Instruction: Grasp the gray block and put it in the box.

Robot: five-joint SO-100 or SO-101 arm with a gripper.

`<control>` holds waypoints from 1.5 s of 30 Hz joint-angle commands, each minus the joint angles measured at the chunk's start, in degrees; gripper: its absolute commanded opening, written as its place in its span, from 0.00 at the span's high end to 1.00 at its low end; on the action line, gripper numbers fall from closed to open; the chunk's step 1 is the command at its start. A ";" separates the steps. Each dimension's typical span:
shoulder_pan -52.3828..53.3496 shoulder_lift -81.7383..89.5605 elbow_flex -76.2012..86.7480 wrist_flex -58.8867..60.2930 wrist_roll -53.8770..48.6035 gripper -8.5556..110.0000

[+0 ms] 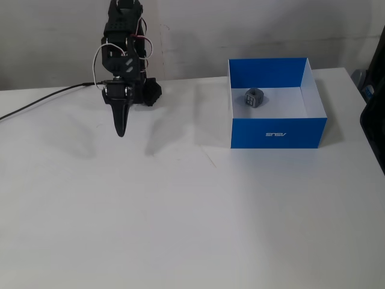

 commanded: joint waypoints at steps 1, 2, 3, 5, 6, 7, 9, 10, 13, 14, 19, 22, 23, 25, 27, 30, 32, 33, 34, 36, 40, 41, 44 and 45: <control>-0.09 3.34 1.67 -1.58 0.53 0.93; -0.09 4.22 3.16 -1.85 0.53 0.93; 0.00 5.62 4.83 -2.37 0.53 0.93; 0.09 9.32 8.26 -2.55 0.53 0.93; 0.00 11.43 9.93 -2.29 0.44 0.93; -0.09 13.80 11.69 -2.02 0.09 0.93; -0.35 19.69 15.56 -1.41 -0.26 0.92; -0.35 22.85 17.14 -0.62 -0.35 0.92; 0.09 31.82 20.39 4.13 -0.44 0.92; 0.09 34.89 21.18 5.98 -0.44 0.92; 0.00 42.28 24.43 11.25 -0.44 0.92; -0.97 42.28 25.66 12.04 -0.44 0.92; -1.41 42.28 26.02 12.22 -0.44 0.92; -2.29 42.28 27.25 12.22 -0.44 0.91; -3.16 42.36 28.48 11.34 -0.44 0.91; -3.78 42.36 29.36 10.46 -0.44 0.90; -3.16 42.36 30.23 9.58 -0.53 0.89; -3.08 42.36 30.67 9.14 -0.53 0.89; -2.90 42.36 30.94 8.79 -0.53 0.89; -2.81 42.36 30.94 8.79 -0.53 0.89; -3.16 42.36 31.03 8.79 -0.35 0.92; -3.34 42.36 31.03 8.79 -0.09 0.92; -3.78 42.36 31.03 8.79 0.26 0.91; -3.96 42.36 31.03 8.79 0.35 0.90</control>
